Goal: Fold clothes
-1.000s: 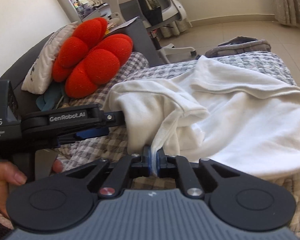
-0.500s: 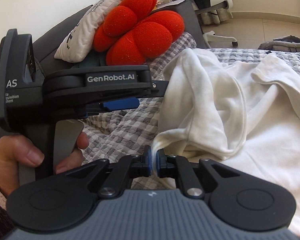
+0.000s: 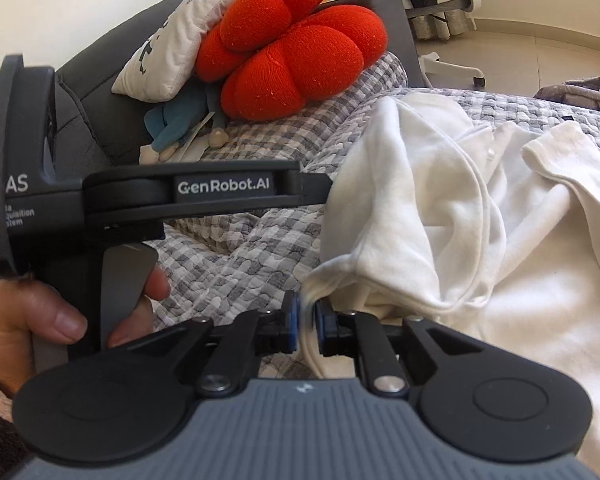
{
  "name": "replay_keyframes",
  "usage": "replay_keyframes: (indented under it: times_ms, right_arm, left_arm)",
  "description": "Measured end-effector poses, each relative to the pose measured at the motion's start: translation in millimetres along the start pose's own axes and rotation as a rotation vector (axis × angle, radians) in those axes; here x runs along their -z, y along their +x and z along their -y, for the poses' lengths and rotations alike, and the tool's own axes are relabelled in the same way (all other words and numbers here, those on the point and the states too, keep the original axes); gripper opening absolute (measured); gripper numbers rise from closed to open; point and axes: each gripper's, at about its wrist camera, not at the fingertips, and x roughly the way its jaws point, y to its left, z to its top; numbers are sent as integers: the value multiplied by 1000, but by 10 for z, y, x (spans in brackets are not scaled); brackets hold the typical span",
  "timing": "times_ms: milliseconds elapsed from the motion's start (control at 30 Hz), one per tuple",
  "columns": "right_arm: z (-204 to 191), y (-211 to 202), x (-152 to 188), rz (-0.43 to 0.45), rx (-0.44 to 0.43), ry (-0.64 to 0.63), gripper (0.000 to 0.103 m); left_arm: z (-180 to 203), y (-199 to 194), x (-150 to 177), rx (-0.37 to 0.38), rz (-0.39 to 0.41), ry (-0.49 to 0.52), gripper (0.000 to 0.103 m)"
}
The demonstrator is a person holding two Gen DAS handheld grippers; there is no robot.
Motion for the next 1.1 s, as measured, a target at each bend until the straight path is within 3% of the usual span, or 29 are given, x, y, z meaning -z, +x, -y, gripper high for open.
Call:
replay_keyframes:
  times_ms: [100,267,400,533,667,933,1100]
  right_arm:
    - [93,-189,2,47,34,10,48]
    - [381,-510,25,129,95,69,50]
    - [673,-699,81,178,274,123,53]
    - [909,-814,124,197,395,173,53]
    - [1038,-838,172,171,533,209,53]
    - [962,-879,564,64,547,352,53]
    - [680,-1094,771,-13,614,341,53]
  left_arm:
    - [35,-59,4,4,11,10,79]
    - [171,-242,4,36,67,49,87]
    - [289,-299,53,76,67,79,89]
    - [410,-285,107,101,47,114,90]
    - [574,-165,185,53,-4,147,90]
    - [860,-213,636,-31,-60,202,85]
    - [991,-479,899,-83,-73,232,82]
